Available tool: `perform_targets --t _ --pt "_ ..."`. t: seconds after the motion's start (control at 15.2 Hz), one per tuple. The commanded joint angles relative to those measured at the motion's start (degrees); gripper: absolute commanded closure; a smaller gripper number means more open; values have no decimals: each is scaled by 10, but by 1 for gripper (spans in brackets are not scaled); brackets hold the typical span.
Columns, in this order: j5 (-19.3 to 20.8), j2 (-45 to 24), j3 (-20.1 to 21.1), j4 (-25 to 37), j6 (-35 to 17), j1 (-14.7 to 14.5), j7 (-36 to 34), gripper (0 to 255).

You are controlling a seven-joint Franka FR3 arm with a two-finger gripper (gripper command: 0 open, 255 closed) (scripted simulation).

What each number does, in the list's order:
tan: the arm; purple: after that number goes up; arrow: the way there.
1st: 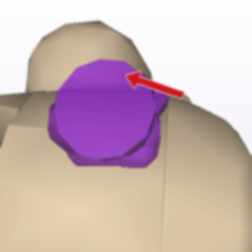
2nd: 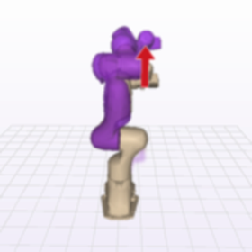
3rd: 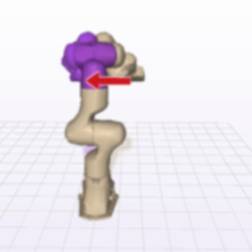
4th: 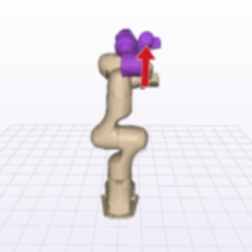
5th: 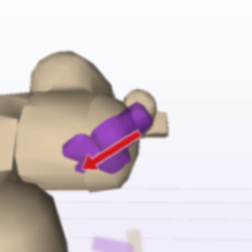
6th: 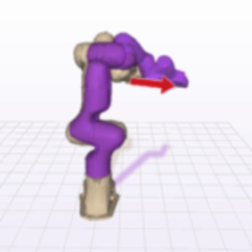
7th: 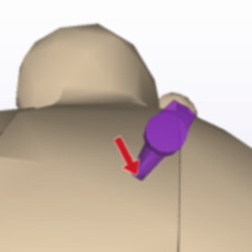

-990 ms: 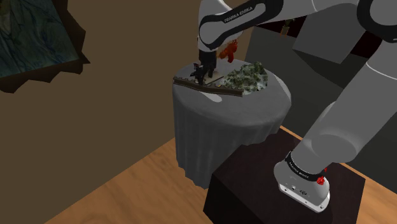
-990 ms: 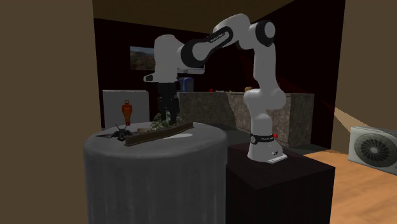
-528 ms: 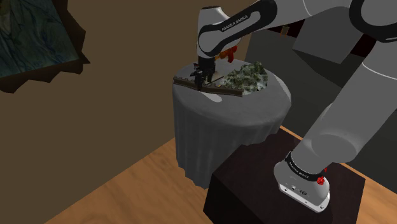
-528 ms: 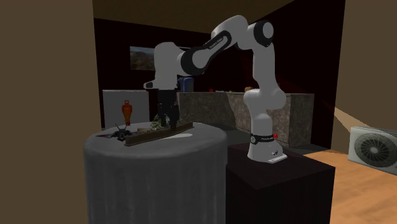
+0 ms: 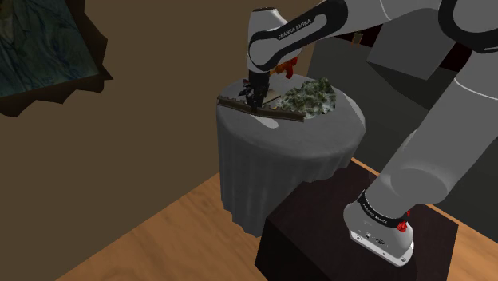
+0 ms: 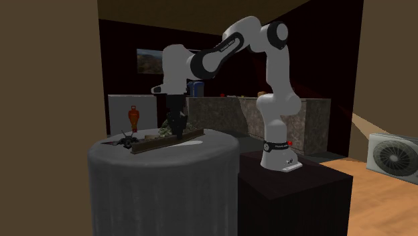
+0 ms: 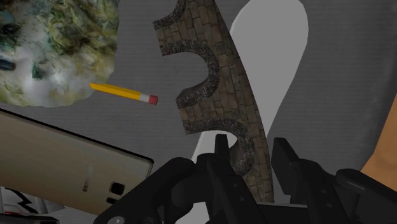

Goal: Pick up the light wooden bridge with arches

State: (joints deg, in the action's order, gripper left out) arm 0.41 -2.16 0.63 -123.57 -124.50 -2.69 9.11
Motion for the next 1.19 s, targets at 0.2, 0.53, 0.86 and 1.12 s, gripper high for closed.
perform_targets --t 0.2,0.53,0.86,1.12 --pt "0 6 0 8 14 0 1 255" --pt "-1 22 0 29 51 0 1 255" --pt "-1 35 0 53 88 0 1 255" --pt "-1 42 0 70 112 0 1 255"
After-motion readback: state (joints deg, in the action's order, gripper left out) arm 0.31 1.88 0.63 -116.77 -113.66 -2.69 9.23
